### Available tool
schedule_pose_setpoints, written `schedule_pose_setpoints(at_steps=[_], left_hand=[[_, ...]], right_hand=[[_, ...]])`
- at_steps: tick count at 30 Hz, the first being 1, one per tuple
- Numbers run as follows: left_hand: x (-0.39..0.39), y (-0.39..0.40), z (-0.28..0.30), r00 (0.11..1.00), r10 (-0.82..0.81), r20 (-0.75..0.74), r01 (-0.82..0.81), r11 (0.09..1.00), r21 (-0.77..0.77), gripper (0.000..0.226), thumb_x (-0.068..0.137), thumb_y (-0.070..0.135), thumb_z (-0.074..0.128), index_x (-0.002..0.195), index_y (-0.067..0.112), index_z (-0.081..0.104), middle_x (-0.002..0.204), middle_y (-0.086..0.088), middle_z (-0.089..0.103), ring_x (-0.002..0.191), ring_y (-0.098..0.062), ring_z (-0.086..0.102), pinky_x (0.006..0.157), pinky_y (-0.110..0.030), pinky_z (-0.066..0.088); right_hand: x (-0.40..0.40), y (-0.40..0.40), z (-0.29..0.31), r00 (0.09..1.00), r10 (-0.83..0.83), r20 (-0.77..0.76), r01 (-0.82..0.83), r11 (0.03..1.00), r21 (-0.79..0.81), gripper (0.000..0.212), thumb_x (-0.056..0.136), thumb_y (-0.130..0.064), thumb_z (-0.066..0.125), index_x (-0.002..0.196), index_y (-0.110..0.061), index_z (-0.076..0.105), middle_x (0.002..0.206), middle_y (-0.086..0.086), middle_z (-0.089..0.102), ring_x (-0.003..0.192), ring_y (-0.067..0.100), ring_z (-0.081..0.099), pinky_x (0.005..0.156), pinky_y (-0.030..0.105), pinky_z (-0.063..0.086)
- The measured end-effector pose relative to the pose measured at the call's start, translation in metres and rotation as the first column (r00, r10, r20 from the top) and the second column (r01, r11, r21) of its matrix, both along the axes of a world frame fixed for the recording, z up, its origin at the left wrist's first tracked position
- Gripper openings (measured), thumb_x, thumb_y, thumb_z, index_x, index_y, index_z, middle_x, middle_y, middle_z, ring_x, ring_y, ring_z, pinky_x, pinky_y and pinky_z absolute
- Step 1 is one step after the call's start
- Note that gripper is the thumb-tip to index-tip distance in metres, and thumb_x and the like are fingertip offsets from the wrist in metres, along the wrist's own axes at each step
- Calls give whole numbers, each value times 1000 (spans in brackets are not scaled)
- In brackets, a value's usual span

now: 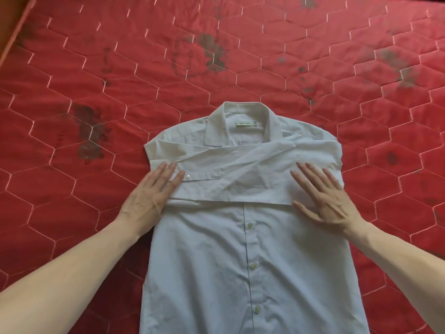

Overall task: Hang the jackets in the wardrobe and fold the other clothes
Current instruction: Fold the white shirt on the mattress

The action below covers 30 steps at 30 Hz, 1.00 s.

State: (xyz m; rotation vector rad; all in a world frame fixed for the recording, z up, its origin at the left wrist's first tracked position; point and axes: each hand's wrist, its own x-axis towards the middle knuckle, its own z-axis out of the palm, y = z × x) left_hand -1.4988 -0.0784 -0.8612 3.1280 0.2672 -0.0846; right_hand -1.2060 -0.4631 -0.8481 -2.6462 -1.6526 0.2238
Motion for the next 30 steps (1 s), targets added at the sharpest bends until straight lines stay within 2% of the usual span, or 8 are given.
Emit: schedule_pose_setpoints(at_steps=[2, 5, 7, 10, 14, 18, 21, 30], left_hand=[[-1, 3, -3, 1000, 10, -20, -9, 999, 47, 103, 70, -19, 51, 164, 14, 24, 171, -12, 22, 158, -32, 21, 124, -49, 29], [-3, 5, -4, 998, 52, -26, -50, 996, 75, 100, 74, -18, 55, 164, 15, 26, 170, -11, 25, 156, -33, 25, 123, -47, 24], [-1, 7, -2, 992, 98, -78, -95, 995, 41, 102, 75, -12, 59, 165, 19, 23, 171, -9, 21, 157, -32, 21, 124, -47, 20], [0, 12, 7, 986, 48, -157, -61, 995, -74, 89, 83, 27, 56, 165, 23, 21, 172, -8, 19, 159, -32, 15, 128, -49, 16], [6, 16, 19, 990, -82, -118, 68, 991, -118, 80, 96, 67, 37, 162, 21, 34, 168, -10, 29, 157, -35, 23, 127, -50, 20], [31, -9, 5, 978, 209, -7, -206, 958, -200, 73, 105, 58, 24, 161, 14, 34, 168, -14, 29, 157, -34, 24, 126, -49, 24], [50, -25, -10, 914, 404, -23, -399, 892, -212, 75, 104, 57, 21, 167, 17, 12, 174, -10, 5, 161, -28, 2, 130, -45, 9], [64, 8, -20, 909, 417, -8, -412, 896, -163, 97, 95, 79, 27, 167, 19, -1, 174, -11, -11, 160, -22, -16, 131, -45, 2]], right_hand=[[1, 17, -7, 980, -199, -26, 198, 980, -28, 71, 105, -60, 27, 167, -26, 13, 174, -1, 4, 161, 19, 2, 130, 45, 7], [11, 29, -16, 805, -586, -95, 574, 809, -127, 76, 105, -64, 20, 166, -26, -4, 174, 2, -9, 160, 19, -10, 130, 47, 4], [19, 33, -13, 735, -668, -117, 640, 740, -206, 82, 102, -69, 17, 165, -26, -12, 173, 2, -18, 159, 18, -17, 130, 49, 1], [30, 34, -11, 758, -646, -85, 617, 754, -228, 83, 101, -71, 13, 166, -24, -10, 173, 1, -16, 160, 19, -15, 129, 49, -2], [33, 40, -8, 839, -544, 23, 544, 839, 2, 77, 103, -60, 18, 165, -14, 15, 174, 11, 11, 161, 28, 8, 129, 52, 11], [24, 58, -14, 925, -374, -73, 375, 927, -1, 71, 104, -58, 20, 167, -25, 13, 175, 1, 6, 161, 23, 5, 129, 50, 9], [26, 58, -23, 861, -504, -76, 505, 863, -4, 73, 102, -64, 14, 166, -29, 11, 175, 2, 5, 161, 25, 4, 130, 48, 5], [47, 56, -30, 798, -599, -63, 602, 793, 95, 76, 102, -66, 24, 166, -27, 15, 175, 3, 8, 161, 21, 4, 131, 43, 2]])
